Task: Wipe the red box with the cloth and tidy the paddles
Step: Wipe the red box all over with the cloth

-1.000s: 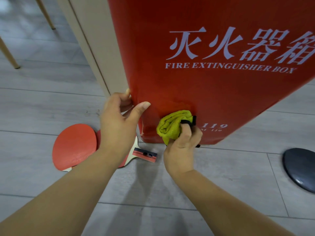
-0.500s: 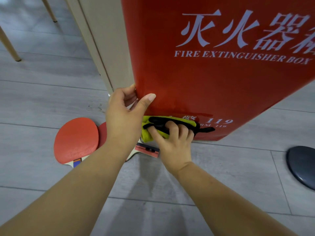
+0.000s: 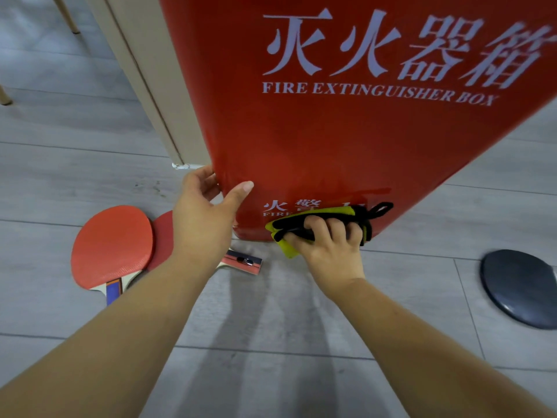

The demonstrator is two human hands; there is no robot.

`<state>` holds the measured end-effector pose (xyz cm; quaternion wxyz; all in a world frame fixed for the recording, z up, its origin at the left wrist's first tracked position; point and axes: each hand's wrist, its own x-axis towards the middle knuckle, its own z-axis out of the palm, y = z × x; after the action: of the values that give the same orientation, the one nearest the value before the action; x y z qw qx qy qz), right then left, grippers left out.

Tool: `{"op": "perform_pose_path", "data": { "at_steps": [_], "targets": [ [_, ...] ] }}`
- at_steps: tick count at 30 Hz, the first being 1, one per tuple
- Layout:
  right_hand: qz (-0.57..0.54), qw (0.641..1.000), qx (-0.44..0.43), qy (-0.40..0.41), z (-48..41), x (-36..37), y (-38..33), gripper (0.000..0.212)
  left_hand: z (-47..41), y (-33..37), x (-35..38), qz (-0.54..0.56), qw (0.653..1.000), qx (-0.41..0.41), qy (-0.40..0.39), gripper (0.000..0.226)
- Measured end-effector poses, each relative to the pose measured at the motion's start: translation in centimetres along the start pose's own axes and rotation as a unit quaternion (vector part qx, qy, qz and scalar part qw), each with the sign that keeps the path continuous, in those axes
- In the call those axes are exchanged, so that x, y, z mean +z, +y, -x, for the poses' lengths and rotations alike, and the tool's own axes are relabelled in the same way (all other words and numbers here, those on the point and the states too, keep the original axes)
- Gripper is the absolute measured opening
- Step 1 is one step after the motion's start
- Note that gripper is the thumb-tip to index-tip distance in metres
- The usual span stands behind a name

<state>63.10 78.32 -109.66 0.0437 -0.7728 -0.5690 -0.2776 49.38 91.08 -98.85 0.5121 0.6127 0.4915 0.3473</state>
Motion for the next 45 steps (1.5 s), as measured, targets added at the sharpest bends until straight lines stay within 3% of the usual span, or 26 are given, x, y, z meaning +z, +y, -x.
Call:
{"op": "perform_pose_path", "data": {
  "at_steps": [7,11,13,15,17,21,28,35,41,45],
  "targets": [
    [-0.038,0.994,0.098,0.029,1.8,-0.8,4.5,0.043,0.2,-0.5,0.6,-0.031,0.999,0.013,0.018,0.052],
    [-0.09,0.984,0.15,-0.015,2.6,-1.2,6.3,0.037,0.5,-0.3,0.9,-0.038,0.999,0.013,0.032,0.048],
    [-0.17,0.944,0.273,-0.07,2.7,-1.4,6.6,0.024,0.6,-0.2,0.9,-0.037,0.999,0.011,0.036,0.047],
    [-0.23,0.885,0.398,-0.067,2.8,-1.2,6.7,0.037,0.7,-0.2,0.9,-0.035,0.999,0.011,0.033,0.043],
    [-0.262,0.843,0.465,-0.07,2.9,-1.1,6.5,0.037,0.7,-0.1,0.9,-0.032,0.999,0.012,0.027,0.04],
    [-0.257,0.838,0.465,-0.125,2.9,-1.1,4.6,0.055,0.4,0.0,0.7,-0.029,0.999,0.015,0.023,0.041],
    [-0.324,0.759,0.549,-0.129,1.2,-1.1,1.6,0.052,-0.1,-0.5,0.3,-0.022,0.999,0.017,0.019,0.043],
    [-0.323,0.815,0.452,-0.168,0.1,-1.0,-1.8,0.047,-0.8,-0.9,0.1,0.006,1.0,0.005,-0.002,0.038],
    [-0.295,0.922,0.226,-0.113,-1.0,-0.1,-5.3,0.042,-1.3,-0.9,-0.2,0.008,1.0,0.002,-0.02,0.037],
    [-0.29,0.941,0.148,-0.091,-1.3,0.9,-5.5,0.026,-1.4,-0.9,-0.3,0.013,1.0,-0.003,-0.025,0.037]
  ]
}}
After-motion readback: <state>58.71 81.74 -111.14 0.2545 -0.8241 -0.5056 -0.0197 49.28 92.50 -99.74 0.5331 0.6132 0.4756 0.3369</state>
